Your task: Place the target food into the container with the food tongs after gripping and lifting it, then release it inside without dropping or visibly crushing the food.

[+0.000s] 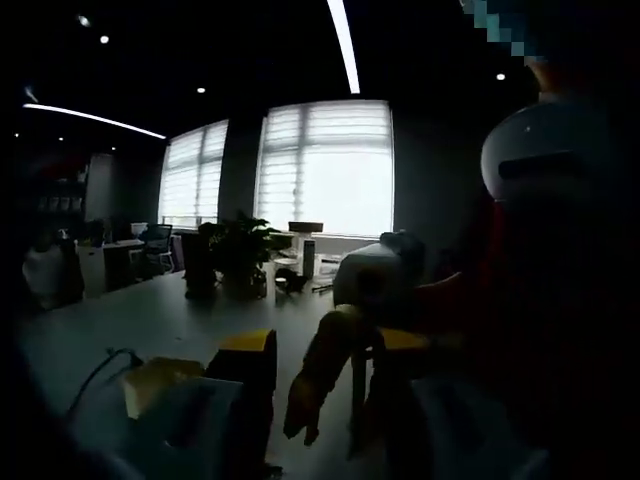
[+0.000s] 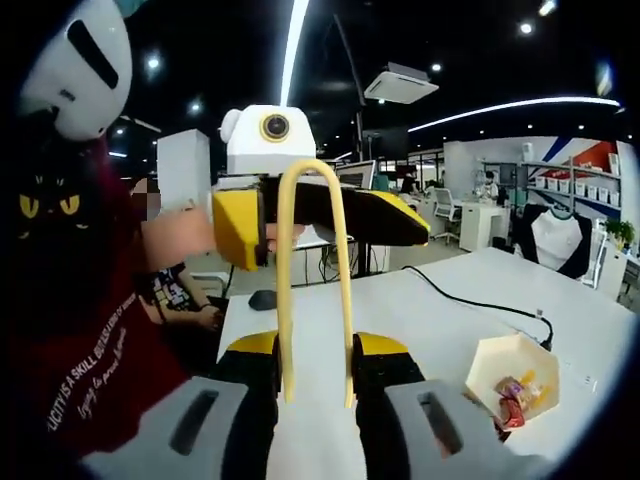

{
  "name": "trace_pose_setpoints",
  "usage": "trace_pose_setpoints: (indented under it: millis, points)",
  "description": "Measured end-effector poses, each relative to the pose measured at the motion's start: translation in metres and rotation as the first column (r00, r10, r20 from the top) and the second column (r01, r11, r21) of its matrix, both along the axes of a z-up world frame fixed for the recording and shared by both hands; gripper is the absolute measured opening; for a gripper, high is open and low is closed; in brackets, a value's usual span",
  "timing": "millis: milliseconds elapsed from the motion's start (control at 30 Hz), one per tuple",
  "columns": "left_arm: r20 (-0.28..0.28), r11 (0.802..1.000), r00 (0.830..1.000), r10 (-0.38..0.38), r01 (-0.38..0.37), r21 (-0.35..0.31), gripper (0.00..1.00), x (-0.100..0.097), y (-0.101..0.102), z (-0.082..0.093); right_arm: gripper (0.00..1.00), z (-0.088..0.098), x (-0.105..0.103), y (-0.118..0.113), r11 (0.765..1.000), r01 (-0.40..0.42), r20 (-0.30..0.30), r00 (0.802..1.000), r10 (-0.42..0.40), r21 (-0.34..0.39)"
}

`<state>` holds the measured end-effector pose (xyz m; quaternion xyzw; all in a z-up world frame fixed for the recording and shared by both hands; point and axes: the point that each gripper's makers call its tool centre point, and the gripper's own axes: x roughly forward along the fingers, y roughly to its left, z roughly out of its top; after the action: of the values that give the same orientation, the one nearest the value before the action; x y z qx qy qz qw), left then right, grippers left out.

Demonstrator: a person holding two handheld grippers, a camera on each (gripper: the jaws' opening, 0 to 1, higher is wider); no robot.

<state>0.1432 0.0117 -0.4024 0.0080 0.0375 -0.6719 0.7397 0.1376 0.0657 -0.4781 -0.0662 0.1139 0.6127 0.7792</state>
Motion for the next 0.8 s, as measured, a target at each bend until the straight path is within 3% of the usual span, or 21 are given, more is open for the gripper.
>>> trace_pose_setpoints:
  millis: [167, 267, 400, 500, 600, 700, 800]
  points:
    - [0.009, 0.998, 0.998, -0.060, 0.060, 0.022, 0.30, -0.012, -0.003, -0.002, 0.24, 0.004, -0.007, -0.004, 0.999, -0.029, 0.003, 1.000, 0.029, 0.016]
    - [0.005, 0.994, 0.994, -0.111, 0.111, -0.004, 0.22, -0.023, -0.003, 0.003, 0.24, 0.009, -0.010, -0.005, 0.999, -0.039, -0.007, 0.999, 0.040, 0.038]
    - [0.052, 0.993, 0.993, -0.108, 0.110, -0.032, 0.22, -0.023, 0.001, 0.009, 0.26, 0.016, -0.015, -0.003, 0.997, -0.036, -0.018, 0.999, 0.037, 0.072]
    - [0.063, 0.995, 0.994, -0.085, 0.088, -0.043, 0.22, -0.019, 0.006, 0.006, 0.27, 0.015, -0.009, -0.004, 0.997, 0.003, 0.019, 1.000, -0.005, 0.072]
    - [0.037, 0.996, 0.998, -0.047, 0.050, -0.078, 0.22, -0.012, 0.013, 0.006, 0.29, 0.014, -0.003, -0.008, 0.993, 0.057, -0.032, 0.998, -0.054, 0.100]
    - [0.017, 0.995, 1.000, -0.005, 0.007, -0.101, 0.21, -0.005, 0.021, 0.003, 0.30, 0.005, 0.001, -0.021, 0.991, 0.103, -0.088, 0.991, -0.096, 0.081]
    - [0.015, 0.993, 0.999, 0.041, -0.039, -0.111, 0.21, 0.000, 0.030, 0.000, 0.29, -0.019, 0.001, -0.040, 0.988, 0.156, -0.155, 0.976, -0.155, -0.005]
